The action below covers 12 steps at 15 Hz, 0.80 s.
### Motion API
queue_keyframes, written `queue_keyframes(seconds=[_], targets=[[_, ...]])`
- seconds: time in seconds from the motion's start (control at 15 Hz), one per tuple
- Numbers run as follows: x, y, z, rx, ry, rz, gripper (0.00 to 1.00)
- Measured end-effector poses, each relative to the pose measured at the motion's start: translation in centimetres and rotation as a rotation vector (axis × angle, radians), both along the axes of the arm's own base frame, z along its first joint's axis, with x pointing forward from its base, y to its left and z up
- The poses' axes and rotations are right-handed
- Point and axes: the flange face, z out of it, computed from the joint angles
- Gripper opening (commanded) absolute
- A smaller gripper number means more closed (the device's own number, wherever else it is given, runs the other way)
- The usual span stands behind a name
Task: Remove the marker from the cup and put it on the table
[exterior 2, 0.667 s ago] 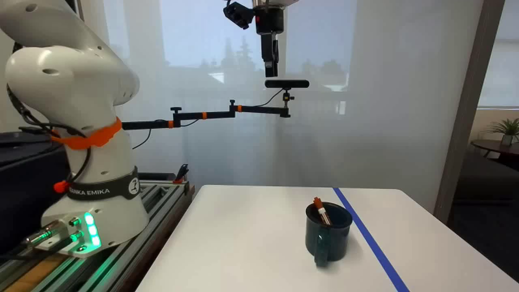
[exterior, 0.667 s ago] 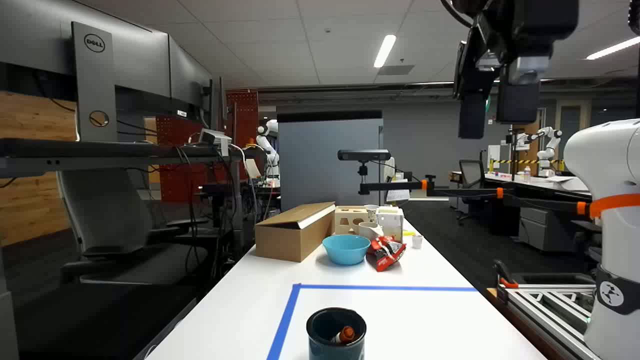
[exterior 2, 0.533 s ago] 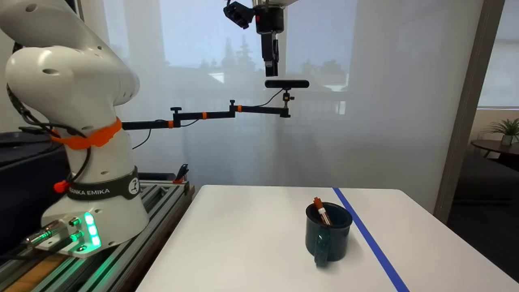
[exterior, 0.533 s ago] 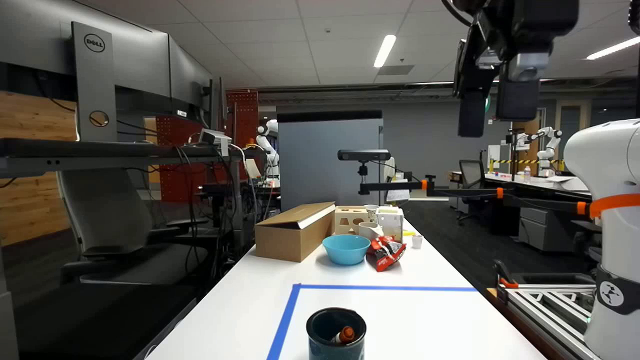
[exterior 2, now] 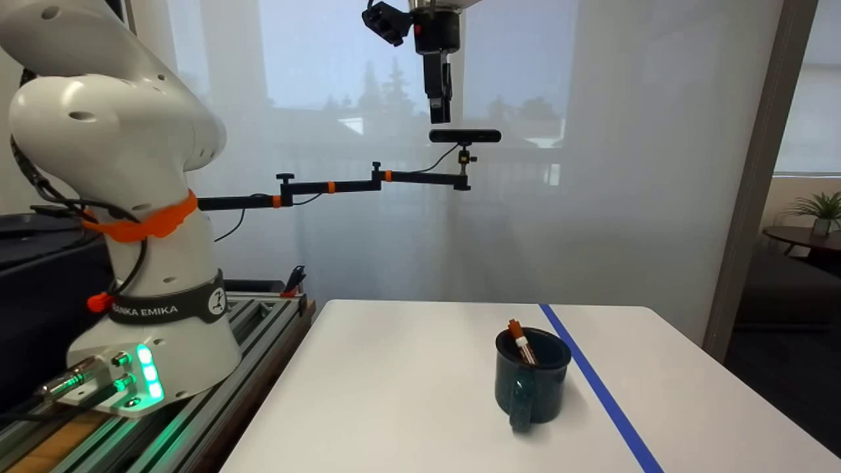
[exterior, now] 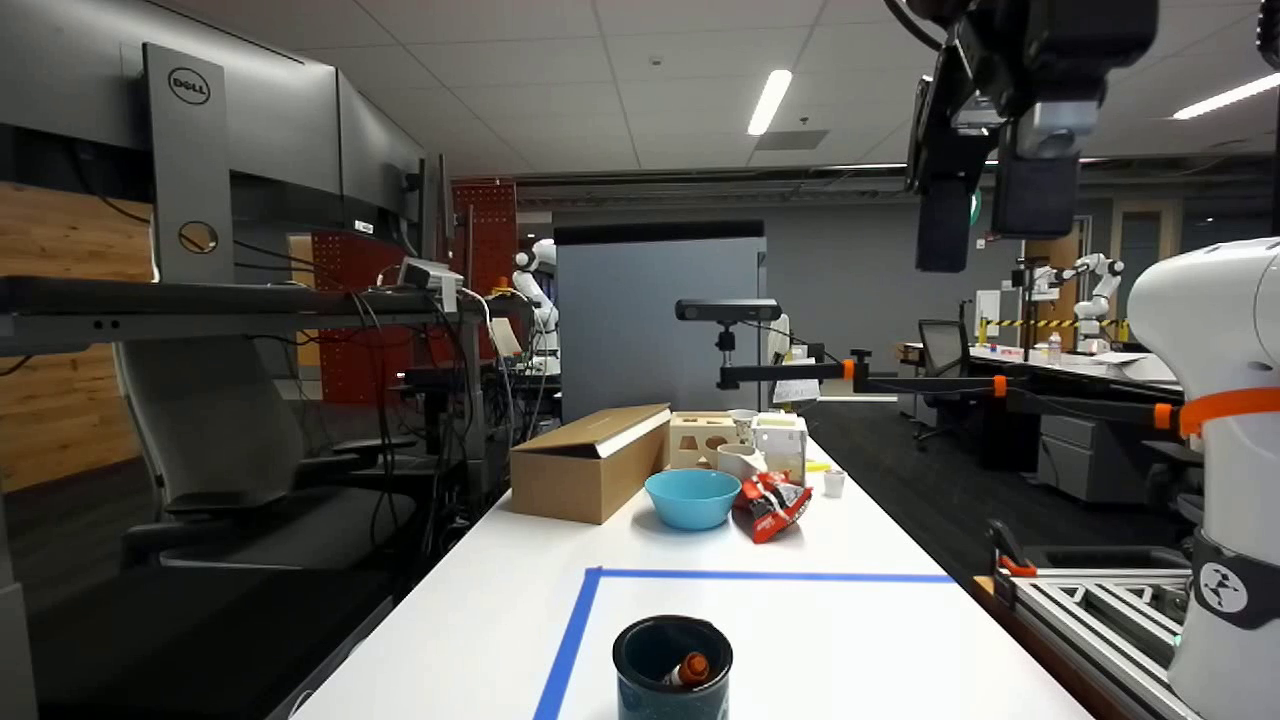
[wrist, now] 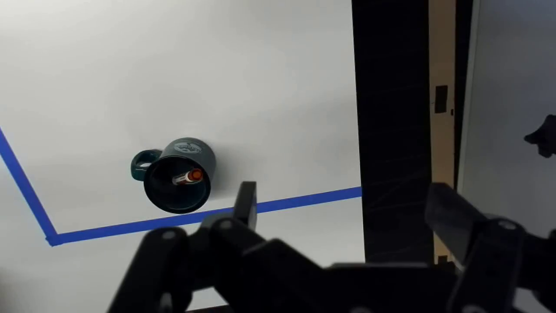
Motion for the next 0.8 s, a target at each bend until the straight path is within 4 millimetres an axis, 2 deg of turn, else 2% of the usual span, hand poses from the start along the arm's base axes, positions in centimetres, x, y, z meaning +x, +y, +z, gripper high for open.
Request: queue_keyframes(seconds=[0.6, 0.8], targets=[[0.0, 0.0, -0.1, 0.0, 0.002, 0.001, 1.0], [1.1, -0.9, -0.7, -0.006, 0.008, -0.007, 1.0]])
